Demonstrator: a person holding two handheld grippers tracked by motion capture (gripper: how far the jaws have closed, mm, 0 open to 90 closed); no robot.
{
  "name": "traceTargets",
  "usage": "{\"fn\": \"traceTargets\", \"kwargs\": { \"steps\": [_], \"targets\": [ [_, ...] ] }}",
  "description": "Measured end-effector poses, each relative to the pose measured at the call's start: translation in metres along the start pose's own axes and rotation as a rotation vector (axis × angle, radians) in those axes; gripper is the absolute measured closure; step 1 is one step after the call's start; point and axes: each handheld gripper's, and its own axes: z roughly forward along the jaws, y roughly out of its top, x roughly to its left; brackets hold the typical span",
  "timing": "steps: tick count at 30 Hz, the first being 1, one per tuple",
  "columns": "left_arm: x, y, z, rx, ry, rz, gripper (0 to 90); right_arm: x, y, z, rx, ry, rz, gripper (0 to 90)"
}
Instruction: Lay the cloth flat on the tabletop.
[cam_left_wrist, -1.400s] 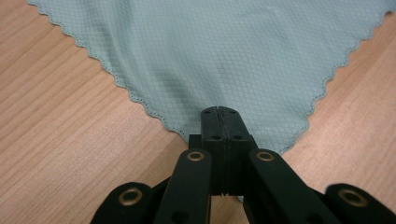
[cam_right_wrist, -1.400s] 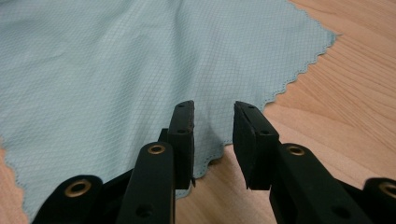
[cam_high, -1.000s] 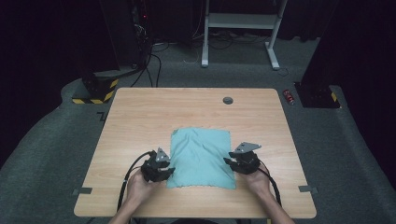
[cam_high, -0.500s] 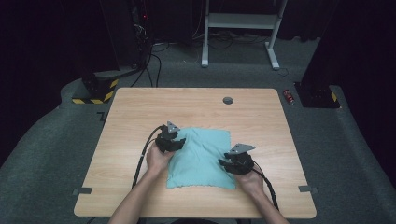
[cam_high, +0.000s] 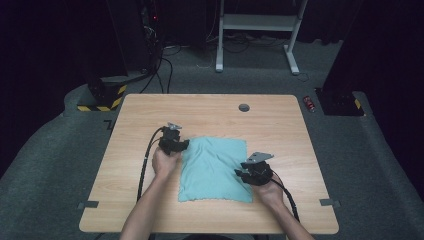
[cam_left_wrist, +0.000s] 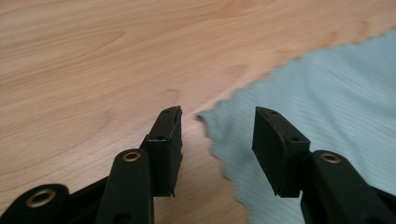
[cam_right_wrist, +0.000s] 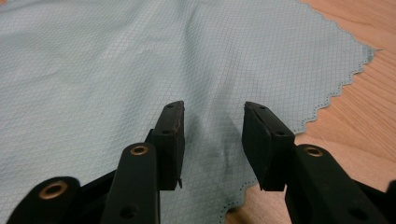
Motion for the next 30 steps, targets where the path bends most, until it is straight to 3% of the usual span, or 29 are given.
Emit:
{"fn": "traceTargets", "kwargs": {
  "steps": [5,9,10,11,13,16,19,24,26,30],
  "targets": [
    [-0.021,-0.007,-0.005,0.012,-0.022,0.095,50.5,-0.006,0.006,0.002,-0.028,-0.037,0.0,59.2],
    [-0.037,-0.018,-0.017,-0.004,-0.019,0.179,50.6,-0.015,0.01,0.004,-0.049,-0.06,0.041,64.4],
    [-0.04,-0.021,-0.019,-0.007,-0.014,0.193,51.0,-0.023,0.016,0.006,-0.049,-0.082,0.076,68.0],
    [-0.041,-0.024,-0.021,-0.011,-0.01,0.199,51.0,-0.023,0.016,0.006,-0.049,-0.082,0.076,68.0],
    [-0.041,-0.027,-0.02,-0.002,-0.014,0.198,50.9,-0.033,0.024,0.009,-0.049,-0.121,0.102,72.0],
    [-0.037,-0.03,-0.02,-0.018,-0.036,0.142,50.7,-0.042,0.033,0.016,-0.038,-0.148,0.126,73.3],
    [-0.035,-0.034,-0.02,-0.041,-0.047,0.113,50.4,-0.048,0.038,0.026,-0.022,-0.176,0.125,72.6],
    [-0.035,-0.04,-0.02,-0.083,-0.027,0.12,45.6,-0.055,0.033,0.034,-0.012,-0.194,0.166,67.6],
    [-0.032,-0.041,-0.02,-0.081,-0.035,0.099,43.7,-0.057,0.033,0.036,-0.011,-0.202,0.18,67.2],
    [-0.032,-0.041,-0.019,-0.078,-0.036,0.094,42.6,-0.059,0.033,0.04,-0.013,-0.213,0.203,66.4]
  ]
}}
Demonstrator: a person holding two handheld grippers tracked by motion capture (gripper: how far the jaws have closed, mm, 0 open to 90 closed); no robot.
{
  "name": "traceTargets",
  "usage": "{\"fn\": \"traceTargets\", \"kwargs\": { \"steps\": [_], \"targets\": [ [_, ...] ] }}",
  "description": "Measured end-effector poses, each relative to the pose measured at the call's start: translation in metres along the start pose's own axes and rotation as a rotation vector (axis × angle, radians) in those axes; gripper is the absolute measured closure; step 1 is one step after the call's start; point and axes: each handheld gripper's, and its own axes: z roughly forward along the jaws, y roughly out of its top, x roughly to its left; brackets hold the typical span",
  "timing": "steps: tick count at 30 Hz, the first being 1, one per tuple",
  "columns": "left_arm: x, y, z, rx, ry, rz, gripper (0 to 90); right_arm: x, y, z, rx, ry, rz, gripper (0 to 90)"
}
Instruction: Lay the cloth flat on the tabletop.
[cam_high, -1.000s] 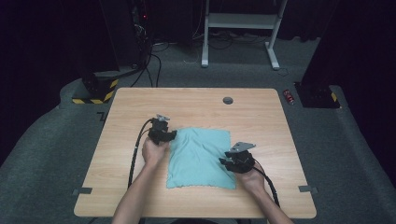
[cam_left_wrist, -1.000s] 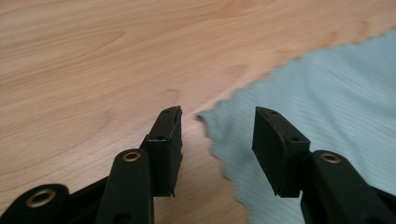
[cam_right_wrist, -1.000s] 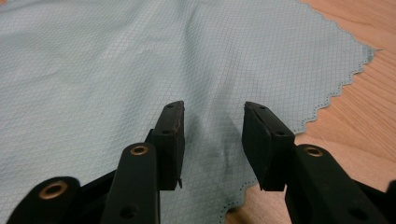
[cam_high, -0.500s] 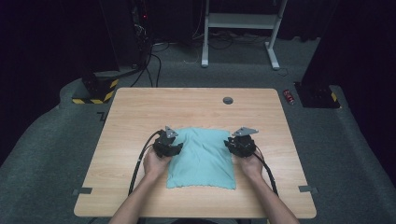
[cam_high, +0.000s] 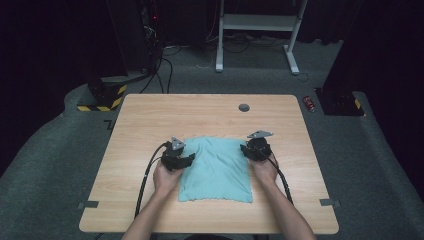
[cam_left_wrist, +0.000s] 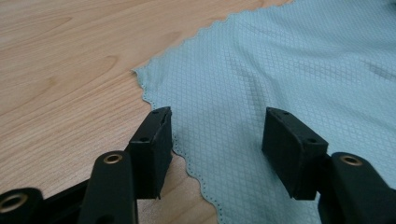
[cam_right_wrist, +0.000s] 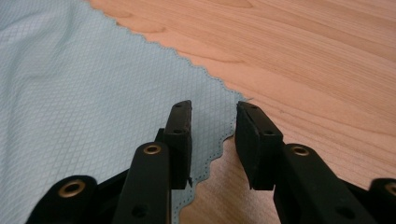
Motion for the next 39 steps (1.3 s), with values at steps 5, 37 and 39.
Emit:
{"fn": "traceTargets", "kwargs": {
  "steps": [5,37,39],
  "targets": [
    [0.0,0.0,0.0,0.001,0.005,-0.005,40.4,0.0,0.01,0.005,0.037,-0.004,-0.016,70.0],
    [0.001,0.001,0.001,0.005,0.007,-0.005,38.5,0.021,-0.002,-0.019,0.011,0.077,-0.103,71.8],
    [0.002,0.001,0.0,0.012,0.012,0.001,39.2,0.022,-0.009,-0.018,0.037,0.087,-0.113,71.0]
  ]
}}
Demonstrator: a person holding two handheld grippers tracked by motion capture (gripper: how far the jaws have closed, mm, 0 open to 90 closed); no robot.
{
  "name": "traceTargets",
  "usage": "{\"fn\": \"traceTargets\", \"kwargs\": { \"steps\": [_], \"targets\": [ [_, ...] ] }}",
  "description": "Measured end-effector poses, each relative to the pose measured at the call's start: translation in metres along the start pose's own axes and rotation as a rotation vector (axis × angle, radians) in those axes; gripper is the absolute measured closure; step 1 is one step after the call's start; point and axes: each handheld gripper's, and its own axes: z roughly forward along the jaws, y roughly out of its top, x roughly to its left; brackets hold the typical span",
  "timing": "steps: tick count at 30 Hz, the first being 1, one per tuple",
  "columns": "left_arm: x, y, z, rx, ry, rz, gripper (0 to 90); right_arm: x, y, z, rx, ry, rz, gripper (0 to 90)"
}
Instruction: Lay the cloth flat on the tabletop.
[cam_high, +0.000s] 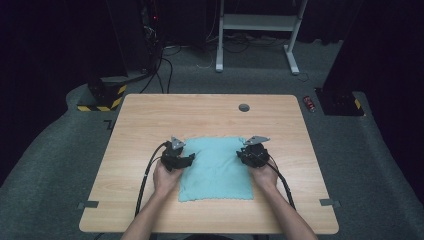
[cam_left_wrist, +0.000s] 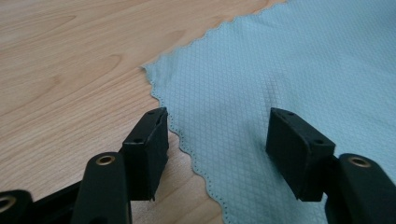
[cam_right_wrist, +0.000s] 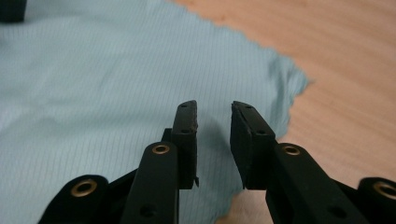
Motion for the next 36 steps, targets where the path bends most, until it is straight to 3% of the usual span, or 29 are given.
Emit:
{"fn": "traceTargets", "kwargs": {
  "steps": [5,7,9,11,12,14,16,17,22,26,29,32,36],
  "targets": [
    [0.012,0.0,-0.004,0.034,0.022,-0.025,39.1,-0.004,-0.013,-0.011,0.0,0.005,0.023,70.0],
    [0.01,0.001,-0.007,0.038,0.015,-0.02,40.3,-0.002,-0.014,-0.015,-0.002,-0.006,0.028,67.4],
    [0.002,0.002,-0.01,0.022,-0.019,0.0,40.0,0.011,-0.009,-0.019,-0.056,0.017,0.008,65.0],
    [-0.007,0.003,-0.01,0.023,-0.04,0.029,39.7,0.015,-0.007,-0.018,-0.064,0.025,-0.002,64.0],
    [-0.011,0.003,-0.009,0.028,-0.04,0.055,38.9,0.027,-0.003,-0.013,-0.066,0.05,-0.024,62.4],
    [-0.014,0.001,-0.007,0.04,-0.032,0.084,38.5,0.032,-0.002,-0.01,-0.061,0.057,-0.039,62.2],
    [-0.009,-0.001,-0.006,0.035,-0.055,0.042,37.6,0.038,-0.002,-0.003,-0.041,0.069,-0.059,63.1],
    [-0.006,-0.002,-0.006,0.033,-0.054,0.034,38.0,0.04,-0.004,-0.001,-0.025,0.073,-0.065,64.1],
    [0.006,-0.003,-0.009,0.043,-0.032,0.013,36.6,0.038,-0.014,-0.007,-0.043,0.071,-0.057,64.5],
    [0.007,-0.005,-0.012,0.042,-0.029,-0.006,40.3,0.039,-0.018,-0.009,-0.069,0.061,-0.05,63.3],
    [0.008,-0.001,-0.011,0.051,-0.043,-0.022,42.2,0.041,-0.02,-0.013,-0.102,0.093,-0.022,63.1],
    [0.009,0.004,-0.007,0.063,-0.04,-0.024,42.3,0.045,-0.021,-0.016,-0.104,0.107,-0.02,61.0],
    [0.011,0.009,-0.002,0.072,-0.073,-0.05,46.1,0.049,-0.023,-0.017,-0.107,0.134,-0.026,58.7]
  ]
}}
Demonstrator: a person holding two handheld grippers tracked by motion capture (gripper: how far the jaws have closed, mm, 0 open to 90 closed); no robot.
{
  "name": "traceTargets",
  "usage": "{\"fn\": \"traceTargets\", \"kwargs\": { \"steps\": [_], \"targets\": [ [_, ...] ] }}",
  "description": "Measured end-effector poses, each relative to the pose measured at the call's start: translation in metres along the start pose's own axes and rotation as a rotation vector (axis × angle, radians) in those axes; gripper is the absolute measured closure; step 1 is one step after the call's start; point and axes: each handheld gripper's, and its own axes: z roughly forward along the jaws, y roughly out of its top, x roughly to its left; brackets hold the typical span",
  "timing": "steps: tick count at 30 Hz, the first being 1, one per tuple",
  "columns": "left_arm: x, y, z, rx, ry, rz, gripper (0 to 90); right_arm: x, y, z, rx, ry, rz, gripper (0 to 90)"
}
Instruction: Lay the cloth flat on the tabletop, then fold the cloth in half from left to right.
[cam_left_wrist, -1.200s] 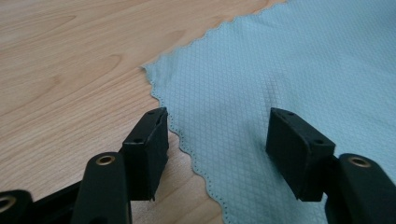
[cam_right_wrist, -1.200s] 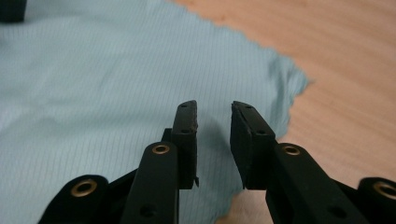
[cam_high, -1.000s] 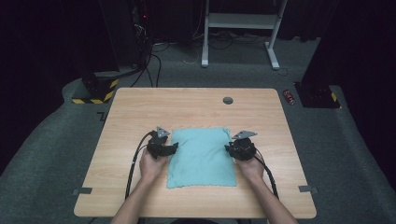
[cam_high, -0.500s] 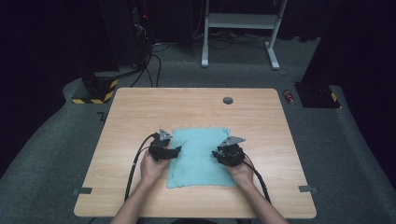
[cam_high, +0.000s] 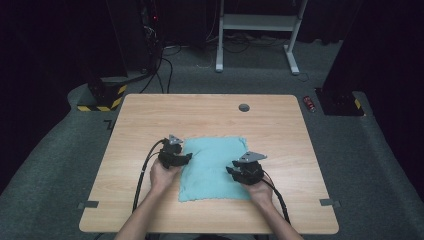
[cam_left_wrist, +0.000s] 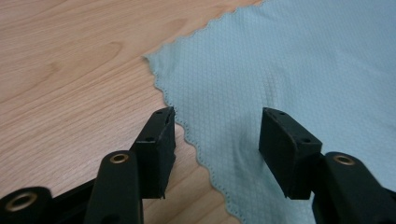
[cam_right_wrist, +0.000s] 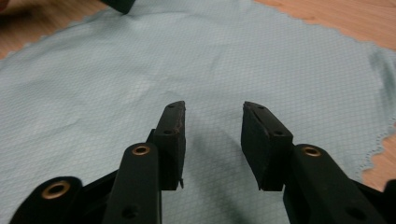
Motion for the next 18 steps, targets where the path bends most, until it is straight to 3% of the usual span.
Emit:
{"fn": "traceTargets", "kwargs": {
  "steps": [5,12,15,18],
  "targets": [
    [0.003,0.003,0.003,-0.017,0.017,-0.006,43.1,0.006,0.002,0.001,-0.015,0.052,0.009,54.2],
    [0.018,0.004,0.0,-0.04,0.025,-0.093,41.1,0.024,0.009,0.003,0.008,0.094,-0.033,55.9],
    [0.02,0.004,-0.004,-0.062,0.062,-0.068,39.7,0.033,0.011,0.003,0.006,0.096,-0.05,55.8],
    [0.021,0.005,-0.005,-0.074,0.071,-0.041,39.7,0.04,0.012,0.004,0.001,0.087,-0.062,54.8]
  ]
}}
